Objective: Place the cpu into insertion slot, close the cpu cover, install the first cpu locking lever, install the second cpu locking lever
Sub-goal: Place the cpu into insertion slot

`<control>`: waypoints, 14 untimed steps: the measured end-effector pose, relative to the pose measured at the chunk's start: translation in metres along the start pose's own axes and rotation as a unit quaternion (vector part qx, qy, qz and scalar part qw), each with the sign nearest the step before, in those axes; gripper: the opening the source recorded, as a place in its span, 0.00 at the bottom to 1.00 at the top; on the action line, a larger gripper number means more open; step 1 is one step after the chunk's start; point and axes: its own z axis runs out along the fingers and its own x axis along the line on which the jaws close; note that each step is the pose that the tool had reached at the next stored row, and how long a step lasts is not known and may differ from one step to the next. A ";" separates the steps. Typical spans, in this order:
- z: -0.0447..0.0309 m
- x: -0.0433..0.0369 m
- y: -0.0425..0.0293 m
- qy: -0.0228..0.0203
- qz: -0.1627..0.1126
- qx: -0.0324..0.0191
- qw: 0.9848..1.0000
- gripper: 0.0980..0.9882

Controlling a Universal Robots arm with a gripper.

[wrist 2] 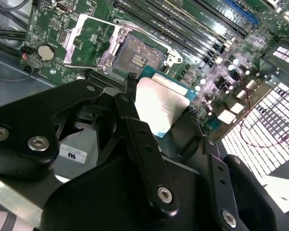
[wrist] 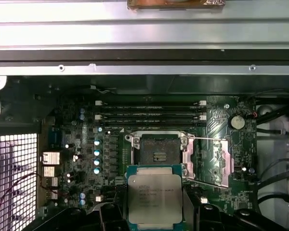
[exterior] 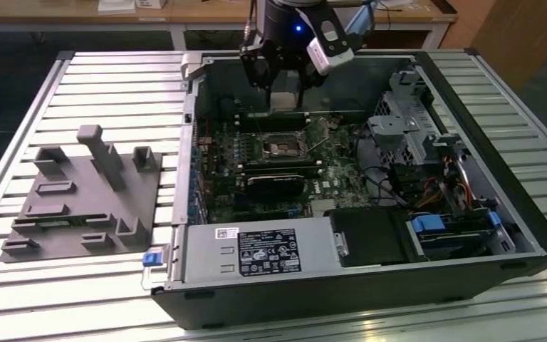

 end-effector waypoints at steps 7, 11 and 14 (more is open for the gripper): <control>0.0120 -0.0002 0.0001 0.000 0.000 0.003 1.000 0.50; 0.0194 -0.0003 0.0012 0.000 0.000 0.004 1.000 0.50; 0.0250 -0.0004 0.0027 0.000 0.000 0.005 1.000 0.50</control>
